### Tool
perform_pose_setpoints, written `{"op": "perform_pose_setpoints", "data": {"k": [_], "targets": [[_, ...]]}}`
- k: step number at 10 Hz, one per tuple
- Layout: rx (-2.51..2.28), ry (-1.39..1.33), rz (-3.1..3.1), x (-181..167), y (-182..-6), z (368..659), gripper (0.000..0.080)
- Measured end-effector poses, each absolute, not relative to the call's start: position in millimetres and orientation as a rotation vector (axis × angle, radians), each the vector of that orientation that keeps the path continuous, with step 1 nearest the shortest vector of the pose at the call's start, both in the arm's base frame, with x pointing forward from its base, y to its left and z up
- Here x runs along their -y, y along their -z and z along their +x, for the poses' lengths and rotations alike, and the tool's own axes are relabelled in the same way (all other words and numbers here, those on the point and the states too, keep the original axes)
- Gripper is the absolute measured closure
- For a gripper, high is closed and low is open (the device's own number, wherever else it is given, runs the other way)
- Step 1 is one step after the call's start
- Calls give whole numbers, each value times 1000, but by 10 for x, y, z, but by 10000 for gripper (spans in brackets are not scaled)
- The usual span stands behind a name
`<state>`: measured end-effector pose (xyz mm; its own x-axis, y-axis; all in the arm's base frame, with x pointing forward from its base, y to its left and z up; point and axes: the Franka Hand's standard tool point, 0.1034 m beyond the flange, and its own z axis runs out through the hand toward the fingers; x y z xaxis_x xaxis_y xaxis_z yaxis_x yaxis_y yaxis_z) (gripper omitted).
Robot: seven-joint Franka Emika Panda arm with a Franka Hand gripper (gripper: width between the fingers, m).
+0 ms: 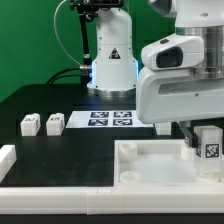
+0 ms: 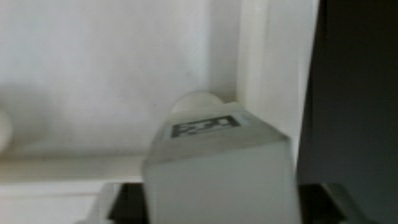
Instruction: Assemble one leg
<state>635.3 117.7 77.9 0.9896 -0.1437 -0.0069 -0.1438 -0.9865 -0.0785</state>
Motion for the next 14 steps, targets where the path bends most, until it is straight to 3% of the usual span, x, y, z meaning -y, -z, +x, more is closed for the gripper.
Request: {"op": "perform_pose_setpoints", "data": {"k": [7, 9, 12, 13, 14], "targets": [[-1745, -175, -2417, -1088, -748, 6418, 505], [-2016, -210, -2201, -1096, -751, 6418, 505], [-1965, -205, -2244, -1110, -748, 6408, 497], [-1928, -200, -2277, -1113, -749, 6408, 304], [-1555, -161, -2576, -1115, -766, 6412, 195]]}}
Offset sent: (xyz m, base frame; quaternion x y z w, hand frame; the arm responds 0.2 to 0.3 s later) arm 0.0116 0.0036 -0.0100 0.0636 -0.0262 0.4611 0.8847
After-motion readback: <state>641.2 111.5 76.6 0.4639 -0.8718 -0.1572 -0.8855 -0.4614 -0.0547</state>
